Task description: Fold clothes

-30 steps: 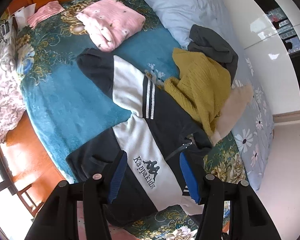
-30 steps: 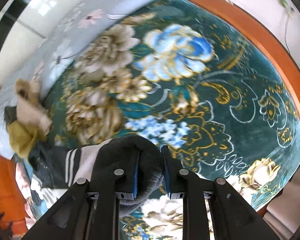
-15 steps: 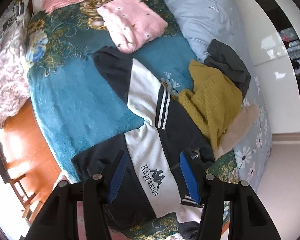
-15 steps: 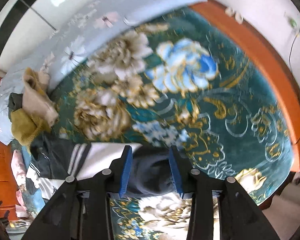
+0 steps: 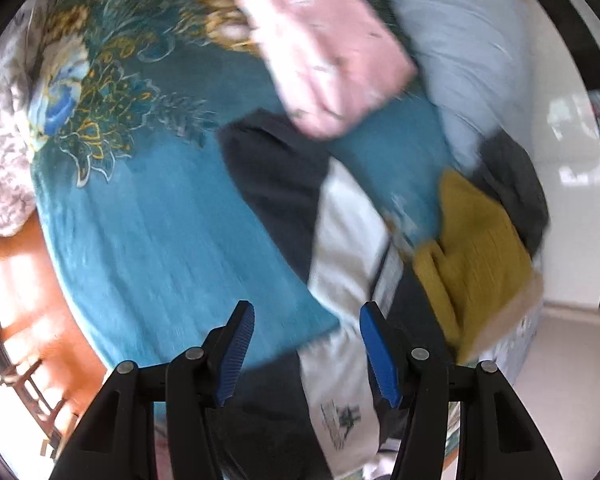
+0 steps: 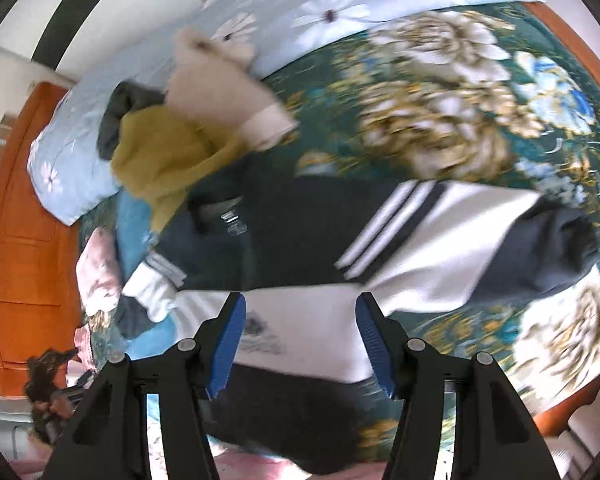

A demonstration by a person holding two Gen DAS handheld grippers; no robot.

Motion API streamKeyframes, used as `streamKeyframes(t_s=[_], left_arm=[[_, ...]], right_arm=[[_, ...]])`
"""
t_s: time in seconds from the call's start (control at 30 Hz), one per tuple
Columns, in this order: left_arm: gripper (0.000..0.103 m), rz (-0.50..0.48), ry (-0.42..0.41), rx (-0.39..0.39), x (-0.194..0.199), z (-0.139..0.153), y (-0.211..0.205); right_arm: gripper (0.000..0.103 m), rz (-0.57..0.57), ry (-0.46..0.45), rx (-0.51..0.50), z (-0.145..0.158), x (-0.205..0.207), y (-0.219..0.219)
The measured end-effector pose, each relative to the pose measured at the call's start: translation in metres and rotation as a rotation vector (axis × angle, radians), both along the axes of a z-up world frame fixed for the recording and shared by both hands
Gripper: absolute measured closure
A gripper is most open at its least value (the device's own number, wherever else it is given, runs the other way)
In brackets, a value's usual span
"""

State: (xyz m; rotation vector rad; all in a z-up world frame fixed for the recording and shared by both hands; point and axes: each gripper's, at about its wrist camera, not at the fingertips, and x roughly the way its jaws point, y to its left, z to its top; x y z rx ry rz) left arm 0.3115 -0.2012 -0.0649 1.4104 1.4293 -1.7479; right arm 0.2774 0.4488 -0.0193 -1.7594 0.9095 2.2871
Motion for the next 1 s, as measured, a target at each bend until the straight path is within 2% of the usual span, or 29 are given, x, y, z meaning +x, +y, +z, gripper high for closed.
streamKeyframes(t_s=[0.1, 0.2, 0.33, 0.5, 0.6, 0.67, 0.8, 0.83, 0.93, 1.0], left_arm=[[0.044, 0.066, -0.028, 0.054, -0.002, -0.047, -0.052], [0.044, 0.077, -0.063, 0.073, -0.011, -0.083, -0.083], [0.044, 0.060, -0.100, 0.089, -0.030, -0.126, -0.107], [0.044, 0.037, -0.132, 0.077, -0.050, -0.160, -0.124], [0.046, 0.031, -0.138, 0.080, -0.059, -0.172, -0.126], [0.052, 0.027, -0.145, 0.086, -0.063, -0.177, -0.126], [0.078, 0.028, -0.149, 0.058, -0.066, -0.177, -0.124], [0.084, 0.019, -0.149, 0.046, -0.067, -0.175, -0.123], [0.086, -0.015, -0.120, -0.008, -0.069, -0.157, -0.115], [0.087, -0.067, -0.073, -0.065, -0.072, -0.133, -0.104]], right_arm=[[0.045, 0.043, -0.022, 0.066, 0.016, -0.015, -0.044], [0.045, 0.068, -0.052, 0.123, 0.030, -0.027, -0.073], [0.045, 0.101, -0.092, 0.199, 0.048, -0.044, -0.112], [0.045, 0.142, -0.149, 0.244, 0.052, -0.058, -0.140], [0.045, 0.164, -0.174, 0.257, 0.051, -0.060, -0.149], [0.045, 0.172, -0.182, 0.260, 0.051, -0.059, -0.154], [0.045, 0.164, -0.182, 0.262, 0.053, -0.054, -0.153], [0.045, 0.157, -0.179, 0.261, 0.054, -0.052, -0.151], [0.045, 0.129, -0.162, 0.249, 0.056, -0.045, -0.144], [0.045, 0.113, -0.149, 0.236, 0.056, -0.039, -0.137]])
